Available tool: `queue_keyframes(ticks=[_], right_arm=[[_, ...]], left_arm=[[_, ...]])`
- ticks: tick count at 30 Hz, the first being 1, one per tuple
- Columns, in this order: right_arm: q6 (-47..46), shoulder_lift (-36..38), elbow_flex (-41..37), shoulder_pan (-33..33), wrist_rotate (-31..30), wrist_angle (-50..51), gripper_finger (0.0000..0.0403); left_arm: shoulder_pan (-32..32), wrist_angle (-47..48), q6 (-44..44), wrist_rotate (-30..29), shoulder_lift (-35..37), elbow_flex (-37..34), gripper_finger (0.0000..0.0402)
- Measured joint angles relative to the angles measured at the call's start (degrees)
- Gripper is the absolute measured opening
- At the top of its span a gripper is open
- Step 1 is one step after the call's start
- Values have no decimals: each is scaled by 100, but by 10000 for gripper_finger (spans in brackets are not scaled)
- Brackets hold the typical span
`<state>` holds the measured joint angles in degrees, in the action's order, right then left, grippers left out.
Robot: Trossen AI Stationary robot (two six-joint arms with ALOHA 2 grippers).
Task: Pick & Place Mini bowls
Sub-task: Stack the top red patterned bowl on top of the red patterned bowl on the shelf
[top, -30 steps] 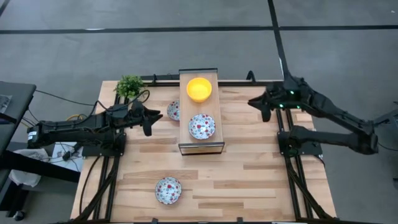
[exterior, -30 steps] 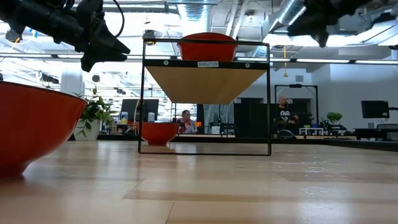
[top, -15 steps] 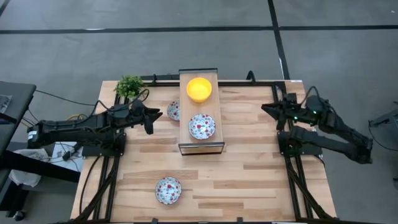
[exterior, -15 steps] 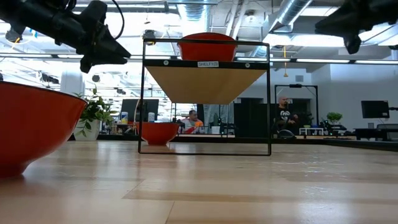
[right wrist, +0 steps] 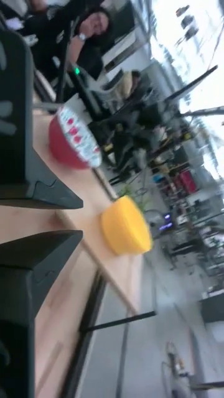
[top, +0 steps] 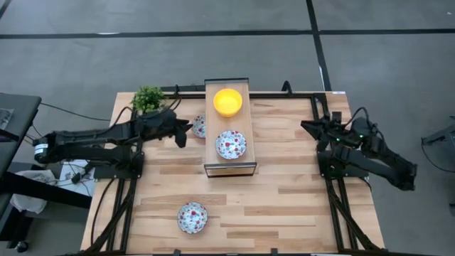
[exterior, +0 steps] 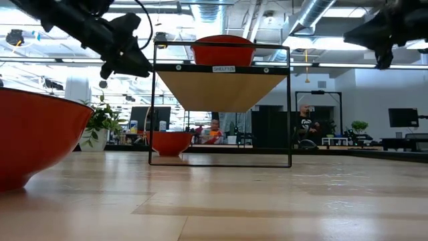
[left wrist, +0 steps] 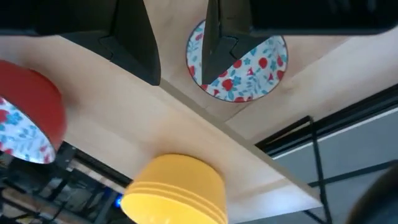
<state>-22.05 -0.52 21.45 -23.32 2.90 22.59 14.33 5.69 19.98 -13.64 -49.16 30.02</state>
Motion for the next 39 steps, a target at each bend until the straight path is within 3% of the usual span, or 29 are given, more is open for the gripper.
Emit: queue_keyframes(ticks=[6, 12, 16, 30, 39], right_arm=[[57, 37, -233, -1, -24, -330, 54], [58, 36, -234, -1, -24, -384, 54], [41, 36, -234, -1, -18, -400, 54], [-47, 36, -232, -1, -15, -512, 54], [-47, 36, -230, -1, -15, -512, 54]], left_arm=[[531, 912, 589, 74, -396, 322, 116], [1220, 954, 1314, 971, -901, 356, 116], [1463, 947, 1492, 1204, -1281, 356, 116], [1704, 788, 1952, 1545, -2052, 369, 116], [1702, 677, 2023, 1543, -2114, 369, 116]])
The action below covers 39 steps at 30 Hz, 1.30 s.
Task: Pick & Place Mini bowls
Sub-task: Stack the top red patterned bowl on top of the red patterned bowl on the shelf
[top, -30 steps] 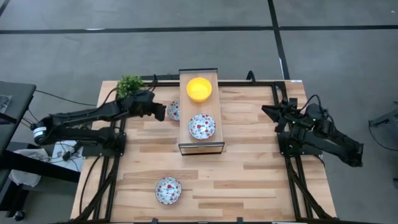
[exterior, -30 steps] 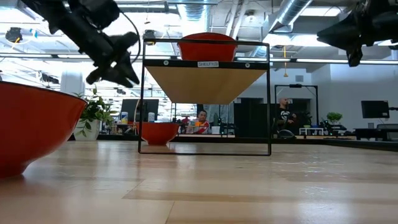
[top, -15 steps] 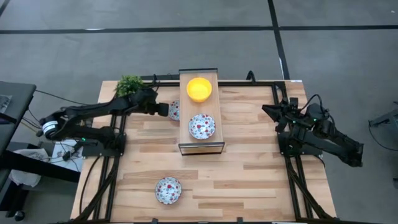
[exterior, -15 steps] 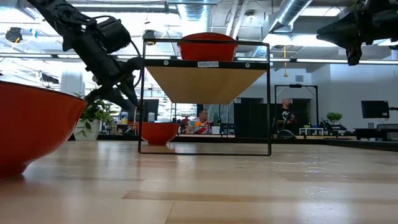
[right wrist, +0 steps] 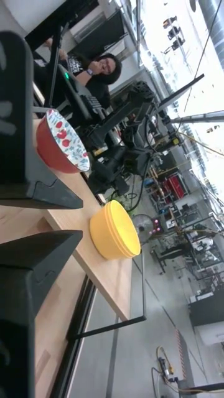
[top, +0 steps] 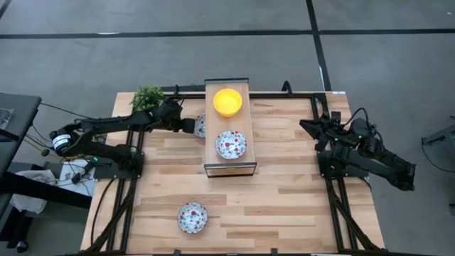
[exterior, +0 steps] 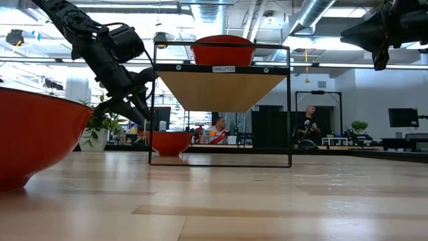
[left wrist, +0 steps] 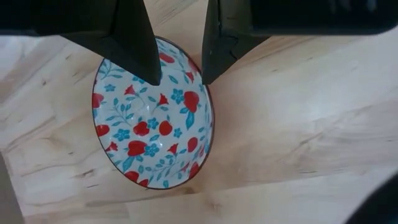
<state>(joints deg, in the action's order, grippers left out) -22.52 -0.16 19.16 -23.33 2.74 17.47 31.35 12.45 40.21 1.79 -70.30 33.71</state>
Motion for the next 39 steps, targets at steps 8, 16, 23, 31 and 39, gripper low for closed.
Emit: queue_keyframes(ticks=[8, 16, 23, 31, 39], right_arm=[[0, 0, 2, -1, 9, 1, 54], [-1, 0, 2, 0, 22, 1, 54], [0, 0, 2, -2, 22, 1, 54], [-2, 0, 4, 0, 22, 1, 54], [-2, 0, 4, 0, 22, 1, 54]], left_arm=[[0, -83, 204, 43, -380, 2, 116], [0, -409, 229, 128, -654, 2, 116], [0, -417, 257, 171, -822, 2, 116], [57, -526, 255, 168, -822, 2, 116], [68, -547, 255, 168, -822, 2, 109]])
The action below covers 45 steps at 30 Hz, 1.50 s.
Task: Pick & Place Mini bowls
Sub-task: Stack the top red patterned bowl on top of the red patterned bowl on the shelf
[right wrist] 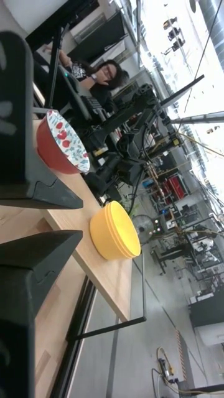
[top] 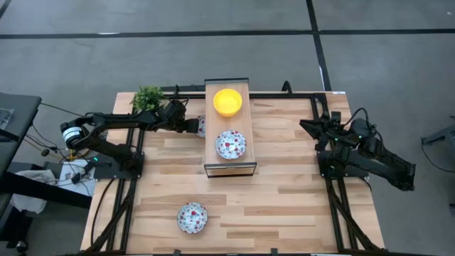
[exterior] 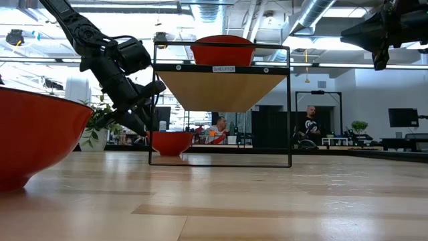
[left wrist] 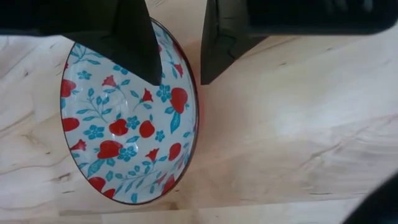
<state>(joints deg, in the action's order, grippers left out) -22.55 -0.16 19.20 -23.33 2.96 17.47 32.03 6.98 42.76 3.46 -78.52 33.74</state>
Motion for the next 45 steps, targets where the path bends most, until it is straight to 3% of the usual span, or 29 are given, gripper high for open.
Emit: queue_keyframes(ticks=[7, 34, 45], right_arm=[[0, 0, 0, 0, 0, 0, 54], [0, -1, 0, 0, -1, 0, 54], [-16, 0, 0, 0, 0, 0, 54]], left_arm=[[0, -2, 0, -15, 0, 0, 90], [0, -30, 0, -87, -9, -4, 90], [-13, -110, 256, -31, -340, -4, 90]])
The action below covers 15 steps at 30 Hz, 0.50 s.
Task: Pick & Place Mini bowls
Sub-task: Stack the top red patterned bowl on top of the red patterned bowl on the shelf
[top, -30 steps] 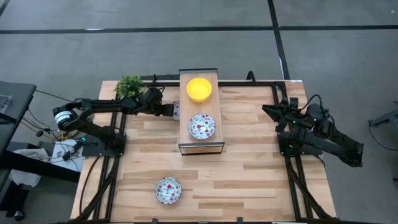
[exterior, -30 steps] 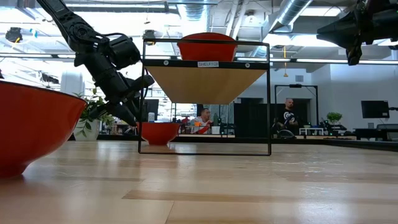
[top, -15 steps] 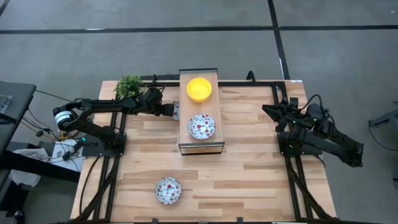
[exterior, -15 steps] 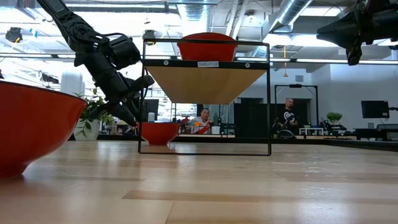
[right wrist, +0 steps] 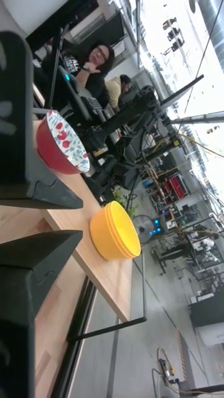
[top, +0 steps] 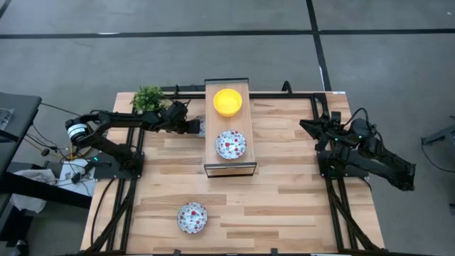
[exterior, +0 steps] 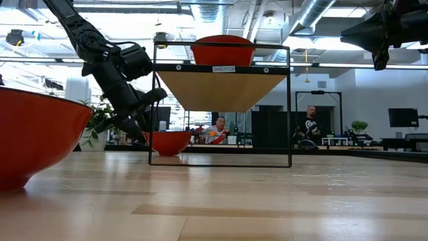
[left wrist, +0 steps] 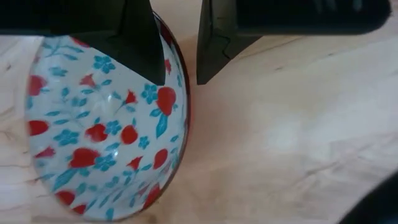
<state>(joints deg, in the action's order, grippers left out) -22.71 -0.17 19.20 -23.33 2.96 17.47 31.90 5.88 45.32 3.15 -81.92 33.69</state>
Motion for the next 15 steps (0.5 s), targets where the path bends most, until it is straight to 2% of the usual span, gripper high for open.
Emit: queue_keyframes(ticks=[4, 10, 15], right_arm=[[-30, 0, 0, -2, 0, 0, 54], [-30, 0, 0, -2, 0, 0, 54], [-30, -2, 0, -1, 0, 0, 54]], left_arm=[[2, -27, 2, -25, 73, 0, 83], [4, -23, 8, -22, 91, -3, 13], [4, -26, -2, -63, 91, -7, 11]])
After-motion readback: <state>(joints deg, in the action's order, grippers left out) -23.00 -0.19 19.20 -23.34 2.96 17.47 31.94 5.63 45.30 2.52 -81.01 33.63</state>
